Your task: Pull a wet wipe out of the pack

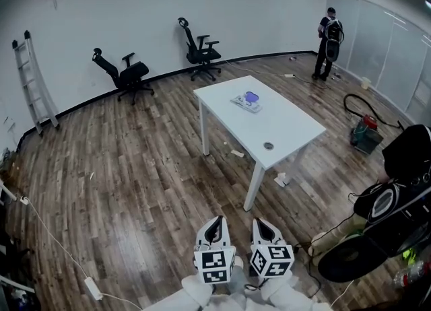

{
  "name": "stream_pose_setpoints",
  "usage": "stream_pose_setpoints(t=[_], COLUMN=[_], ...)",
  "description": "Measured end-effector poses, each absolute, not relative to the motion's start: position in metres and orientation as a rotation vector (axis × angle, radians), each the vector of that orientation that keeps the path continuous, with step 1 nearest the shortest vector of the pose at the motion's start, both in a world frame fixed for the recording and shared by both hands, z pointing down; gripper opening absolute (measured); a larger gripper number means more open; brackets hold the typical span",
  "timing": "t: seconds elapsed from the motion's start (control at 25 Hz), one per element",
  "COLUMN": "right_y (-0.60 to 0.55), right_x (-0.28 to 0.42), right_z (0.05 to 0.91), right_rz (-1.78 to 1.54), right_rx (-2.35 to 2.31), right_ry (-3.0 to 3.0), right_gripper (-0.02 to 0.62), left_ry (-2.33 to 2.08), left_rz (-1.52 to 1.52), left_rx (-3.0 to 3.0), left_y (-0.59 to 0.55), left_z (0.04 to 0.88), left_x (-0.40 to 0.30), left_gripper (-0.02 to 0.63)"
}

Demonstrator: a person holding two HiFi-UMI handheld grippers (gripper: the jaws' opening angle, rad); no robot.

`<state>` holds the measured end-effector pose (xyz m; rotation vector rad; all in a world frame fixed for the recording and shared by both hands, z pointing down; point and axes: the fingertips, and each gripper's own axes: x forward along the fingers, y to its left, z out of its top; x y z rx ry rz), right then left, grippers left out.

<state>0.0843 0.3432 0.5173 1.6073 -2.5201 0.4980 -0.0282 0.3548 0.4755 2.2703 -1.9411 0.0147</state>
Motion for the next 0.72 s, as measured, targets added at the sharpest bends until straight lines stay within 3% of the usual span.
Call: stream_pose_setpoints(t=[0.72], right_y=[0.256], right_x=[0.093], right_z=[0.511], right_rz=[0.491], right_rx=[1.598], right_ry=[-2.518], right_gripper=[0.009], left_ry=[-1.940], left_rz=[0.015], left_rx=[2.272], left_y=[0.270], left_z=[0.470], left_x=[-0.019], left_gripper=[0.000])
